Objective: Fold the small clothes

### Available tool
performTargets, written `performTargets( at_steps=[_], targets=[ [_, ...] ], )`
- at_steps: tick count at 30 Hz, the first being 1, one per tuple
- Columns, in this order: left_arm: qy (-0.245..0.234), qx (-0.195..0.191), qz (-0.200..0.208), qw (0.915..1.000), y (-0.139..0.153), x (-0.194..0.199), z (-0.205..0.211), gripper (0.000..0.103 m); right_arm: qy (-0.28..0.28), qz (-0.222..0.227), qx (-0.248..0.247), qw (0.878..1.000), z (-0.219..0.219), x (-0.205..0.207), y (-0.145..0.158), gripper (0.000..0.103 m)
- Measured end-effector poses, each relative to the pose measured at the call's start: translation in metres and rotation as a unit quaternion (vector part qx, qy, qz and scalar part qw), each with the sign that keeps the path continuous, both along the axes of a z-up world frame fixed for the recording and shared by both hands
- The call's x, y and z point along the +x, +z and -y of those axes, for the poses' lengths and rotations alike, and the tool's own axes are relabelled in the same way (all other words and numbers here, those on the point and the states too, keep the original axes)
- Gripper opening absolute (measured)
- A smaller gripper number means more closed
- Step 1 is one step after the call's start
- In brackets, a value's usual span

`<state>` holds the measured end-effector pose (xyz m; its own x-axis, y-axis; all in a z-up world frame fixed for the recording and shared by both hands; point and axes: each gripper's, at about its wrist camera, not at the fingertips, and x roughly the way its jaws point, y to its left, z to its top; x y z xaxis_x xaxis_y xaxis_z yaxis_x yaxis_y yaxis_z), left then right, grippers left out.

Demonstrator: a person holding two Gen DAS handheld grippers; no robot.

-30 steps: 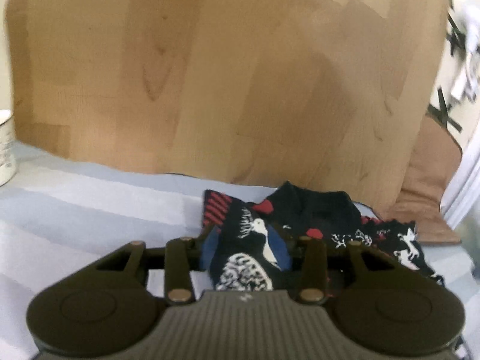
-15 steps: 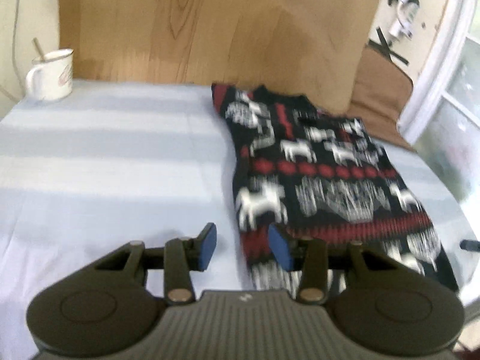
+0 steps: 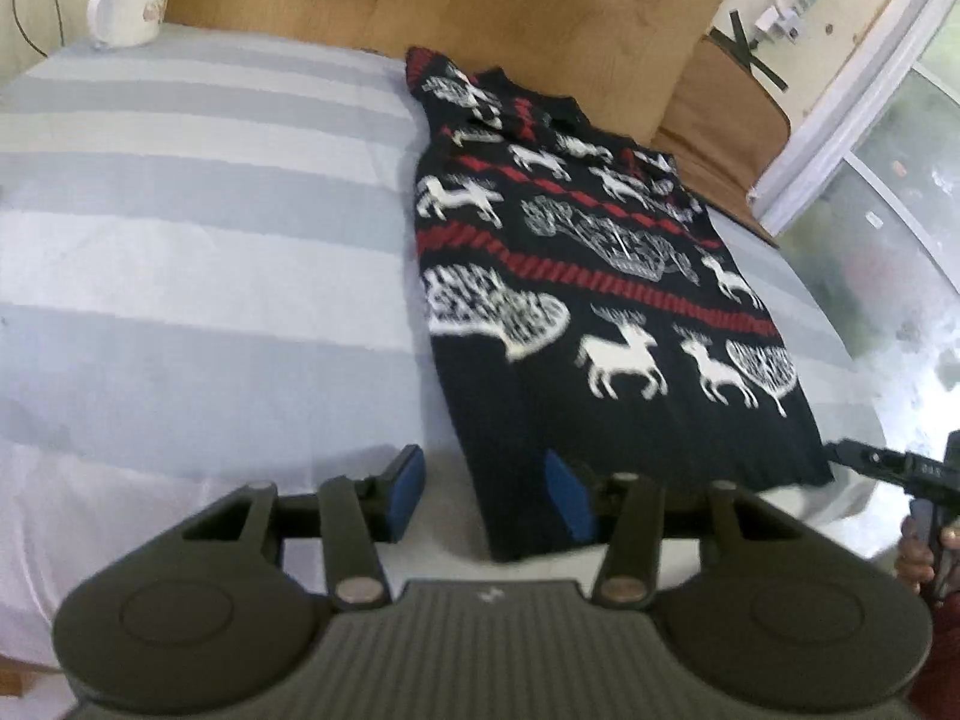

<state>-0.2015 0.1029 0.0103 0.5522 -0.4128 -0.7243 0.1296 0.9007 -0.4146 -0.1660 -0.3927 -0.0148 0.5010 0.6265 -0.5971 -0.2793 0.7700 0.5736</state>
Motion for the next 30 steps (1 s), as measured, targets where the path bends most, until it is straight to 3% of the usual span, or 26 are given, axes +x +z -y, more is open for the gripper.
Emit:
performTargets(
  at_steps=[3,4,5,7,8,9,12,16,23,26,28,29,30],
  targets=[
    [-0.012,-0.001,0.0,0.9999,-0.001,-0.004,0.012,0.036,0.018,0.001,0.009,1.0,0.025,-0.023,0.02,0.052],
    [-0.017,-0.003,-0.004,0.9998,-0.003,-0.004,0.017,0.019,0.026,0.004,0.009,1.0,0.025,-0.025,0.022,0.052],
    [-0.019,0.002,-0.005,0.9998,-0.005,-0.003,0.021,0.009,0.033,0.006,0.008,0.999,0.021,-0.027,0.022,0.051],
    [-0.018,0.01,0.001,0.9998,-0.006,-0.002,0.025,0.008,0.038,0.013,0.005,0.999,0.016,-0.028,0.021,0.041],
    [-0.017,0.008,-0.001,0.9998,-0.006,-0.001,0.024,0.007,0.039,0.01,0.0,0.999,0.013,-0.028,0.019,0.018],
    [-0.015,0.003,-0.003,0.9999,-0.005,-0.001,0.022,0.007,0.038,0.003,-0.006,0.999,0.011,-0.026,0.016,0.01],
    [-0.005,-0.025,-0.003,0.9997,0.0,0.001,0.011,0.006,0.033,-0.001,0.013,0.999,0.015,-0.025,0.019,0.009],
    [0.012,-0.082,0.027,0.9962,0.021,0.004,-0.008,0.006,0.015,0.028,0.058,0.998,0.022,-0.019,0.04,0.009],
    [0.046,-0.14,0.076,0.9861,0.056,0.054,-0.026,0.006,-0.04,0.066,0.094,0.993,0.026,0.045,0.064,0.008],
    [0.07,-0.151,0.079,0.9829,0.065,0.101,-0.027,0.006,-0.053,0.072,0.095,0.991,0.017,0.093,0.069,0.008],
    [0.099,-0.126,0.07,0.9845,0.062,0.142,-0.02,0.012,-0.084,0.067,0.082,0.991,0.007,0.13,0.064,0.011],
    [0.122,-0.097,0.064,0.9858,0.058,0.161,-0.016,0.028,-0.113,0.065,0.072,0.989,0.003,0.147,0.06,0.021],
    [0.147,-0.06,0.048,0.9861,0.052,0.178,-0.013,0.036,-0.134,0.063,0.058,0.987,0.0,0.162,0.056,0.05]
  ],
)
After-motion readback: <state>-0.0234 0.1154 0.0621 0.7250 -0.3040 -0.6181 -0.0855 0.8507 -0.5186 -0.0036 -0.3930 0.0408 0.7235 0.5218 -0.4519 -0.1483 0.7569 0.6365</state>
